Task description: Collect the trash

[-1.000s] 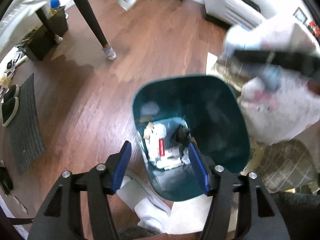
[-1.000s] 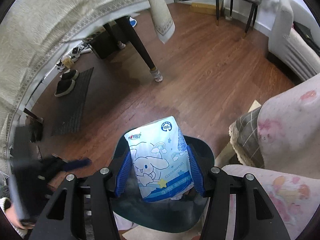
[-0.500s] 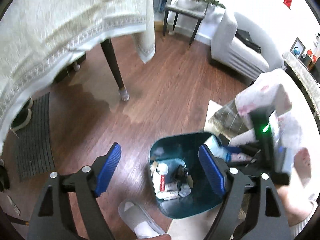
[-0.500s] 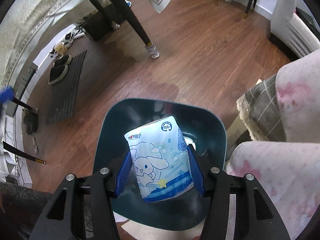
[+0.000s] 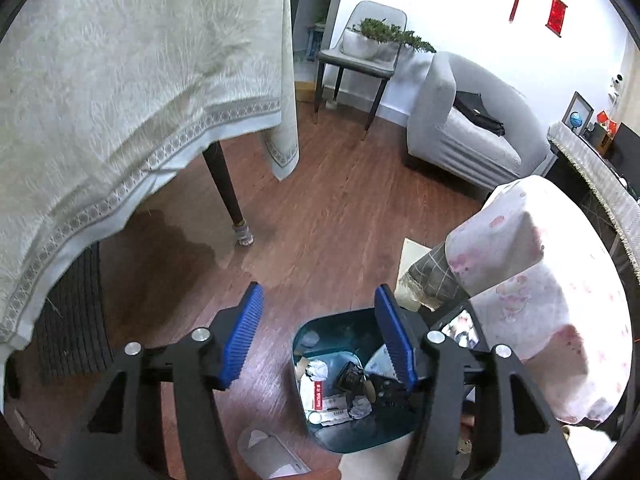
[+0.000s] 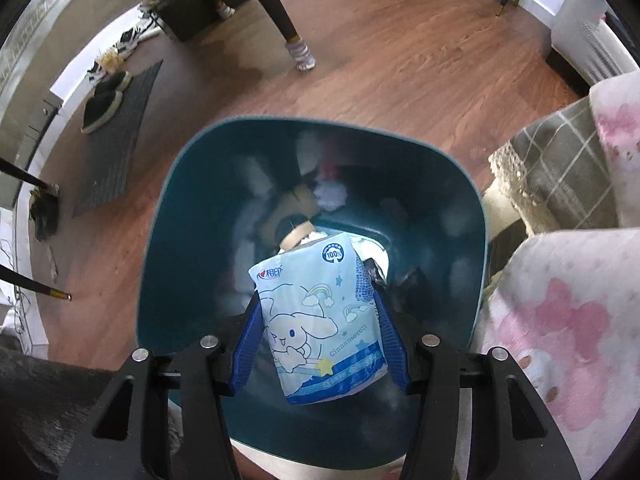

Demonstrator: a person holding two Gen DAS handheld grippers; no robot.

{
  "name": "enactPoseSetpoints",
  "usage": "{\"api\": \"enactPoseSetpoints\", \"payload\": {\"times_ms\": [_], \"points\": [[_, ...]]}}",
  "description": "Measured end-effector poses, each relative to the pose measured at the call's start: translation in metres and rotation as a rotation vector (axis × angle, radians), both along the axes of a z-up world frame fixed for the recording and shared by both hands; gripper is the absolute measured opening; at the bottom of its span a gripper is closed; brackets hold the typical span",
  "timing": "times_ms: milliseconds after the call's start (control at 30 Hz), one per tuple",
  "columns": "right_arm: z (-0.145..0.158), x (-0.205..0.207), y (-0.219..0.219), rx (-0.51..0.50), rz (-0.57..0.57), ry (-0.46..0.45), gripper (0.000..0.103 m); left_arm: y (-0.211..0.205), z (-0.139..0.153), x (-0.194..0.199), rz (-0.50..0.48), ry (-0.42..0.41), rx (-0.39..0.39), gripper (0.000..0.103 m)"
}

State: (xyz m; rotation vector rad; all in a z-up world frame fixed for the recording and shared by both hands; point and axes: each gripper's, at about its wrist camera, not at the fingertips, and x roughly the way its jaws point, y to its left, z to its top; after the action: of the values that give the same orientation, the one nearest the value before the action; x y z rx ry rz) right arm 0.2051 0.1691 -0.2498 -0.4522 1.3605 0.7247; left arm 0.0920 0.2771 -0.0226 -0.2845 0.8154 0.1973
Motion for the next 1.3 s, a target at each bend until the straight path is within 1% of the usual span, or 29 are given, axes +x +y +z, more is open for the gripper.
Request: {"api": "enactPoseSetpoints", "payload": {"times_ms": [33,100,133,300,433,633,800,833,900,1000,1067,1133,1233,1300], "points": [[-0.003,-0.002,-0.002,-0.009,0.006,0.004,0.057,-0.001,0.005,-0.001,-0.003,-0.003,0.02,0.061],[-0.008,-0.005,-0.003,-0.025,0.016,0.012,0.066,-0.001,0.014,-0.004,0.002,-0.022,0.061,0.061],[-0.008,-0.006,-0.005,-0.029,0.017,0.005,0.07,0.0,0.018,-0.004,0.001,-0.029,0.065,0.061],[-0.003,-0.007,-0.01,-0.022,0.021,-0.007,0.071,0.005,0.026,-0.006,0.005,-0.051,0.058,0.064],[0.013,-0.007,-0.012,0.012,0.03,-0.026,0.071,0.006,0.028,-0.003,0.011,-0.045,0.067,0.066],[0.061,-0.011,-0.007,0.101,0.05,-0.105,0.07,0.002,0.034,-0.001,0.015,-0.06,0.074,0.072],[0.11,-0.015,-0.006,0.183,0.062,-0.194,0.071,-0.003,0.035,0.005,0.011,-0.054,0.103,0.075],[0.124,-0.016,-0.008,0.208,0.062,-0.218,0.07,-0.004,0.036,0.006,0.013,-0.056,0.107,0.078],[0.139,-0.015,-0.008,0.237,0.057,-0.245,0.07,-0.006,0.037,0.007,0.012,-0.063,0.114,0.079],[0.168,-0.013,-0.016,0.287,0.046,-0.3,0.07,-0.013,0.042,0.01,0.004,-0.076,0.137,0.084],[0.184,-0.014,-0.024,0.31,0.038,-0.34,0.07,-0.016,0.045,0.011,0.001,-0.083,0.146,0.086],[0.199,-0.012,-0.033,0.327,0.023,-0.384,0.07,-0.018,0.048,0.012,0.002,-0.095,0.152,0.093],[0.222,-0.009,-0.051,0.346,-0.009,-0.452,0.07,-0.02,0.052,0.014,0.009,-0.109,0.152,0.093],[0.236,-0.007,-0.065,0.351,-0.037,-0.492,0.072,-0.024,0.054,0.016,0.009,-0.12,0.15,0.094]]}}
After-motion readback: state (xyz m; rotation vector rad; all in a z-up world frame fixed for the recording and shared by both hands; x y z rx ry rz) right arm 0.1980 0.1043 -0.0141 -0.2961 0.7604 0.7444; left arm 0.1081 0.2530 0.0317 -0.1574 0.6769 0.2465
